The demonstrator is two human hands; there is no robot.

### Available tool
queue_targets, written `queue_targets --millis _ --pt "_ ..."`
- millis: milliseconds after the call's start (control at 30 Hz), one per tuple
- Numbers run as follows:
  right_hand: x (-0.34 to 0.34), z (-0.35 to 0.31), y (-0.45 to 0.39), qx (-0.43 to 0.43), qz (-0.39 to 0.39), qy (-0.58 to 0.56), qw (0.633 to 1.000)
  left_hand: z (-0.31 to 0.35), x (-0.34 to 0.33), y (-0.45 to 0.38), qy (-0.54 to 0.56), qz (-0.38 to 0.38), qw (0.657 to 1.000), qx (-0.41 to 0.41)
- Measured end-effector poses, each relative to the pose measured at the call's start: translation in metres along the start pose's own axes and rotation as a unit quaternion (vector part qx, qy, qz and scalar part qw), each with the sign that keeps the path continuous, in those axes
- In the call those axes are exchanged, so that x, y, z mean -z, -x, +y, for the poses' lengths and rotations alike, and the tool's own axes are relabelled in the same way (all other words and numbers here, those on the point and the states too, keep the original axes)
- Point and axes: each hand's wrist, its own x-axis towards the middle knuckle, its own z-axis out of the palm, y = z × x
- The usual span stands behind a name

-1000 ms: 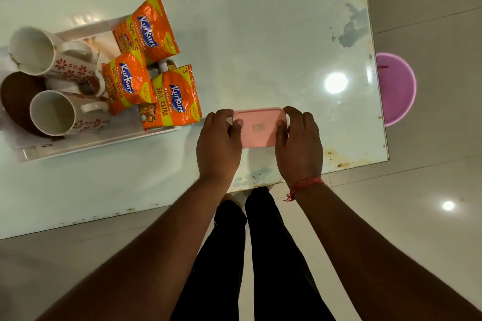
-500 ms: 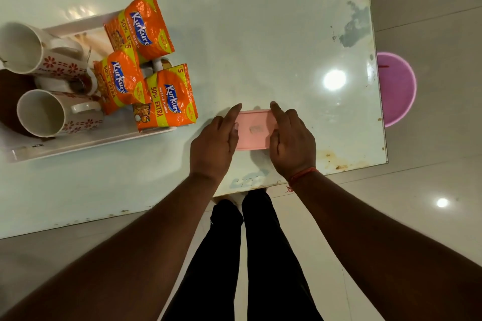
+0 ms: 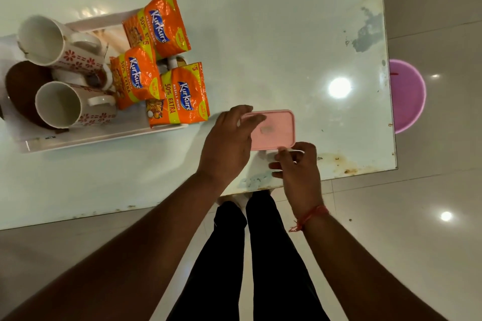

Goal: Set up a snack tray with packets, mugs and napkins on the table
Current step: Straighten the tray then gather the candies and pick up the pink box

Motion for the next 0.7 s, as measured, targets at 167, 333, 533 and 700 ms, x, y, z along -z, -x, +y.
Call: queue_targets --millis 167,333,533,700 --pt "-0.019 -0.035 -0.018 0.003 0.03 -0.061 0.998 0.007 0.008 -0.007 0.023 0.014 0.998 0.059" --pt "-0.035 -0.09 -0.054 0.124 0.021 0.037 0.991 0.012 0.015 -0.032 0.012 0.056 0.994 0.09" --pt "-0.056 -0.131 -0.085 0.205 -0.021 0.111 0.972 0.008 0.029 -0.062 0.002 0.095 0.985 0.143" --pt "-0.061 -0.133 -0.091 0.241 -0.028 0.161 0.957 0.006 0.029 -0.064 -0.016 0.077 0.984 0.158"
